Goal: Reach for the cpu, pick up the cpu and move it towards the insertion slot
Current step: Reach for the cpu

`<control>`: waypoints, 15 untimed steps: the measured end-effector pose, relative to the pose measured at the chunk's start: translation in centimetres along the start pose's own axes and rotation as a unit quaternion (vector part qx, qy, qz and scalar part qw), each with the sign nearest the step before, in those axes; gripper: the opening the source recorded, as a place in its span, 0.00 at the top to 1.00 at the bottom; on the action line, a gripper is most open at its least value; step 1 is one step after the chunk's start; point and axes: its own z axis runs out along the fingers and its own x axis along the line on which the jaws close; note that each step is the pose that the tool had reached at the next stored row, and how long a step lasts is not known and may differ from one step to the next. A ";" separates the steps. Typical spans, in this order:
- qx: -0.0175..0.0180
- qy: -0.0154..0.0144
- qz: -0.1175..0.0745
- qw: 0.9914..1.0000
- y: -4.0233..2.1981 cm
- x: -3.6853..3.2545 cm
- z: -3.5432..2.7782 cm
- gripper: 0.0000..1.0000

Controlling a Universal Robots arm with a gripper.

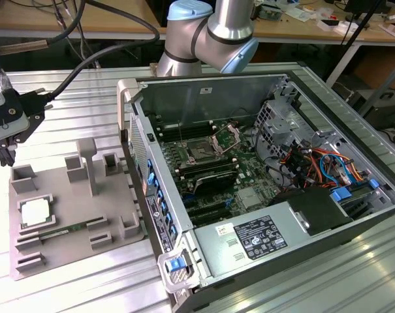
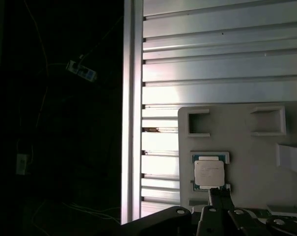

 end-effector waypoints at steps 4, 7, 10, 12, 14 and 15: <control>0.000 0.000 0.000 1.000 -0.01 0.00 0.16 0.89; 0.000 0.000 0.000 1.000 -0.01 0.00 0.27 0.89; 0.000 0.000 0.000 1.000 -0.02 0.00 0.33 0.89; 0.000 0.000 0.000 1.000 -0.02 0.00 0.37 0.89; 0.000 0.000 0.000 1.000 -0.02 0.00 0.43 0.89; 0.000 0.000 0.000 1.000 -0.02 0.00 0.45 0.89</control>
